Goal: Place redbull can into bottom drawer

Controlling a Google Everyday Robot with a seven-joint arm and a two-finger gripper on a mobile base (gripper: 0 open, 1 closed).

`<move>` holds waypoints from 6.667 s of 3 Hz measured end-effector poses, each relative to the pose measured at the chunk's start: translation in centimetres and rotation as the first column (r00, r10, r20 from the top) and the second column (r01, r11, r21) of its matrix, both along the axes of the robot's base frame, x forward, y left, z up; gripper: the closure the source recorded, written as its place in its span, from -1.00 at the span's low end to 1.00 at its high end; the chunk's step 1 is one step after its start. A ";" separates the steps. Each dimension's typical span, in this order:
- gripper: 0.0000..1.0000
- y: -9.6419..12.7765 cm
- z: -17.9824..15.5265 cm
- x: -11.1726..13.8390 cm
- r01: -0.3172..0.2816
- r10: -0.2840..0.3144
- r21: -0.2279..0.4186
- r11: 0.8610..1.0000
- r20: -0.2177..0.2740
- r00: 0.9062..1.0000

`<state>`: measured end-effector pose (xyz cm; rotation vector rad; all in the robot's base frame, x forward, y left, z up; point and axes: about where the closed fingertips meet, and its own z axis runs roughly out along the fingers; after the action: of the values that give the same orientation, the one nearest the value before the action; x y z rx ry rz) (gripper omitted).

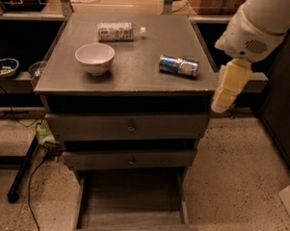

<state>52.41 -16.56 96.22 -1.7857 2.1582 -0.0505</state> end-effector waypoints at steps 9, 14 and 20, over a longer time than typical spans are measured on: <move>-1.00 4.8 -9.0 21.5 -0.097 0.102 0.127 0.987 -0.029 0.994; -1.00 4.9 -13.0 23.6 -0.099 0.107 0.130 0.987 -0.058 0.993; 1.00 5.2 -13.1 23.9 -0.092 0.101 0.144 0.985 -0.058 0.993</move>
Offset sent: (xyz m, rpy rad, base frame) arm 0.1122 -0.0144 -0.0751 0.0655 0.0728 0.0097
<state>76.28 -11.40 83.12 -1.8302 2.0595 0.1808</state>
